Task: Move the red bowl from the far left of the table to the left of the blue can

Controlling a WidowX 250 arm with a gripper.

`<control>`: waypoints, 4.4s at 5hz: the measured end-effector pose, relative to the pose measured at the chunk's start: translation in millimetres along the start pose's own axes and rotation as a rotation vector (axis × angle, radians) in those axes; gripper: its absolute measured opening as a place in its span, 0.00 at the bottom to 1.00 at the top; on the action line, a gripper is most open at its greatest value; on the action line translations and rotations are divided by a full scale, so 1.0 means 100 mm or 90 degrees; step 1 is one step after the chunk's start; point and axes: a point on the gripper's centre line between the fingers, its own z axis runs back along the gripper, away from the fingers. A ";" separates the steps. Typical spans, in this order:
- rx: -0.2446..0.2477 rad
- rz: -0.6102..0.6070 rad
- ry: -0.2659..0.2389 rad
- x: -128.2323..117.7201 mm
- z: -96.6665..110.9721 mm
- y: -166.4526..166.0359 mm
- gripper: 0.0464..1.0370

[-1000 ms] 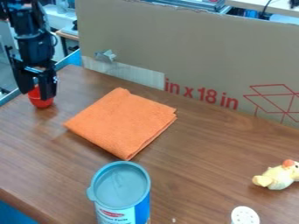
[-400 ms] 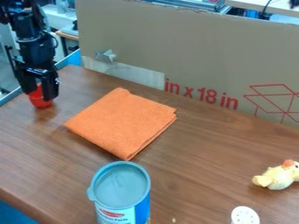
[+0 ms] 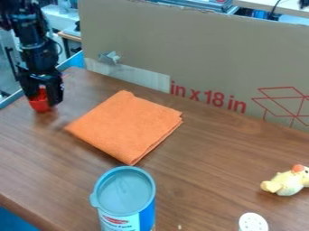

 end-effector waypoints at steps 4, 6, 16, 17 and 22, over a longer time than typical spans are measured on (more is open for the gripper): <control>-0.002 0.003 -0.015 0.04 -0.01 0.00 0.32; -0.006 0.012 0.003 -0.02 -0.08 -0.02 0.04; -0.034 -0.107 0.021 -1.38 0.21 -1.20 0.04; -0.033 -0.139 0.014 -1.40 0.02 -1.22 0.04; 0.006 -0.177 -0.050 -1.45 0.35 -1.31 0.85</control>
